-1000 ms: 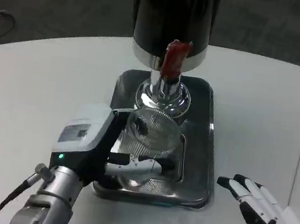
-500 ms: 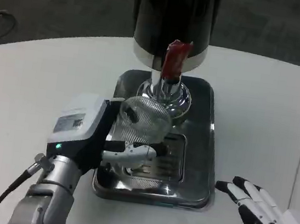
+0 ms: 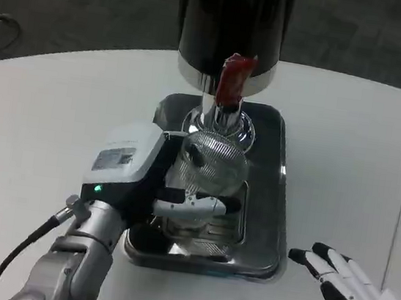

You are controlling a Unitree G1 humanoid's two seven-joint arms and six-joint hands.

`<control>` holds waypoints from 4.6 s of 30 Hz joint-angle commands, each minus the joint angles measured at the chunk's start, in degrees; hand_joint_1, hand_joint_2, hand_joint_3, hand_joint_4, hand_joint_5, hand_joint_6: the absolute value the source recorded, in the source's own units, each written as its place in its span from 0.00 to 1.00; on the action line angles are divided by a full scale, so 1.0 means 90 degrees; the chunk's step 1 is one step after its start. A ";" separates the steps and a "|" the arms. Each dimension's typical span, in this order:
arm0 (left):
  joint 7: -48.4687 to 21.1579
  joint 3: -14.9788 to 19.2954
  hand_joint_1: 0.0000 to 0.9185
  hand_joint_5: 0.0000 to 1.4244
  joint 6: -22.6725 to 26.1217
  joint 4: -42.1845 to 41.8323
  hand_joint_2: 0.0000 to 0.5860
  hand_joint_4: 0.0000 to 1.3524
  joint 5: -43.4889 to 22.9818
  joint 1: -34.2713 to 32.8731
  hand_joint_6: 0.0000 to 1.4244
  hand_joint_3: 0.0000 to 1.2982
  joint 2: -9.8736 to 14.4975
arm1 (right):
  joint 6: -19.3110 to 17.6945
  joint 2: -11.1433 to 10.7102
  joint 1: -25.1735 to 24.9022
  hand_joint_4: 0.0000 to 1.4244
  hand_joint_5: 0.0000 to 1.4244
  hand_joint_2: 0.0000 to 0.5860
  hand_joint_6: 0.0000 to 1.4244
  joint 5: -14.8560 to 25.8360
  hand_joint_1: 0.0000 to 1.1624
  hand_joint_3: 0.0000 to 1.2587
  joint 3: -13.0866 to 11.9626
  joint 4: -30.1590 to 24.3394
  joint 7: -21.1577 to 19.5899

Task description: Grasp the cup under the faucet to collect the drink, then remove the cup.

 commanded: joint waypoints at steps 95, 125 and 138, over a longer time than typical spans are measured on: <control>-0.4553 0.1984 0.00 0.12 -0.0108 -0.2651 0.12 0.01 -0.5989 -0.0126 0.09 0.05 0.0558 | 0.0617 -0.0381 -0.0424 0.00 0.01 0.79 0.07 0.0238 0.24 0.08 0.0185 -0.0103 -0.0075; -0.5946 0.1904 0.00 0.10 0.0679 -0.0960 0.11 0.00 -0.6199 -0.1582 0.07 0.06 0.0700 | 0.0865 -0.0488 -0.0616 0.00 0.00 0.79 0.06 0.0181 0.24 0.08 0.0430 -0.0018 -0.0120; -0.5873 0.1670 0.00 0.09 0.0179 -0.0823 0.10 0.00 -0.5658 -0.1623 0.05 0.04 0.0841 | 0.1667 -0.0419 -0.1151 0.00 0.00 0.79 0.05 0.1567 0.22 0.07 0.0303 0.0258 0.0044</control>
